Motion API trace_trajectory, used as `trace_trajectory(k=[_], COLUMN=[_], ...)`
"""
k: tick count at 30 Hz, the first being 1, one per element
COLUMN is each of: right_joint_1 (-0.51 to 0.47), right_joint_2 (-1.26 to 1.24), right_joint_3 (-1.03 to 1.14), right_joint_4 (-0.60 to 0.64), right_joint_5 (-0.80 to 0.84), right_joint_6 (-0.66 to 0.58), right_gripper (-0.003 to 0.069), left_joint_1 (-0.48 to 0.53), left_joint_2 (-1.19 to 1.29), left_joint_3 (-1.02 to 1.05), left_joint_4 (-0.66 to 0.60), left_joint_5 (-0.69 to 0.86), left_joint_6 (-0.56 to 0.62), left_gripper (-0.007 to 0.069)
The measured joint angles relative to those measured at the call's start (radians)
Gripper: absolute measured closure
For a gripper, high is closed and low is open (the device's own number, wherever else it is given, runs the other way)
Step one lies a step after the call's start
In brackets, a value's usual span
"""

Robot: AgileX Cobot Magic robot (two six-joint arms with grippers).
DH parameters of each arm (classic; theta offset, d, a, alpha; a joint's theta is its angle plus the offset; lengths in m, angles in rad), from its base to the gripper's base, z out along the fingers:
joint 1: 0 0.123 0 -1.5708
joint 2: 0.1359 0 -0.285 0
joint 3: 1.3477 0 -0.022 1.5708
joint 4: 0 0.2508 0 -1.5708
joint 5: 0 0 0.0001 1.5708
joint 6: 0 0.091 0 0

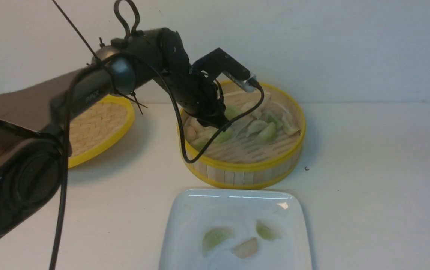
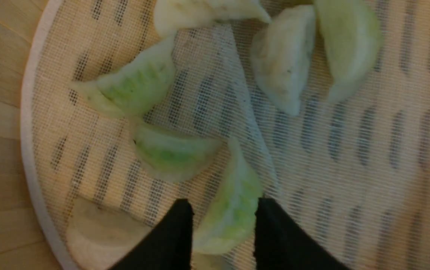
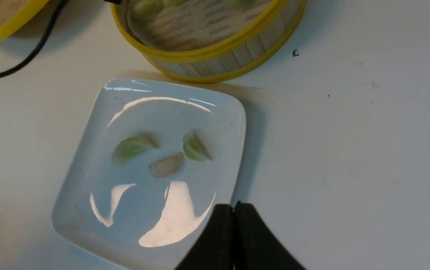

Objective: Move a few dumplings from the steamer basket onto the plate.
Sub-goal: Use the left arm to grab a dumpling from the steamer

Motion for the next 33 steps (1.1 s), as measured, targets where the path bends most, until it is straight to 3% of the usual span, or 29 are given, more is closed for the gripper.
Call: trace_trajectory(k=[5,9,13,19,26,33], right_joint_1=[0.0,0.0,0.0,0.0,0.0,0.0], right_joint_2=[0.0,0.0,0.0,0.0,0.0,0.0], right_joint_3=[0.0,0.0,0.0,0.0,0.0,0.0], right_joint_4=[0.005,0.011,0.018,0.022,0.023,0.043], right_joint_5=[0.0,0.0,0.0,0.0,0.0,0.001], right_joint_6=[0.003,0.005,0.009,0.01,0.01,0.009], right_gripper=[0.0673,0.0673,0.0673,0.0673,0.0673,0.0673], left_joint_1=[-0.001,-0.002,-0.003,-0.004,-0.004,-0.004], left_joint_2=[0.048,0.06,0.071,0.086,0.074,-0.03], left_joint_3=[-0.001,-0.006,-0.009,-0.014,-0.092,-0.241], left_joint_4=[0.005,-0.004,-0.005,-0.005,0.002,0.004], left_joint_5=[-0.053,-0.052,-0.053,-0.012,0.167,0.379], left_joint_6=[0.001,0.001,0.001,0.001,-0.027,-0.143], left_gripper=[0.0209,0.019,0.0234,0.0423,0.0421,0.0421])
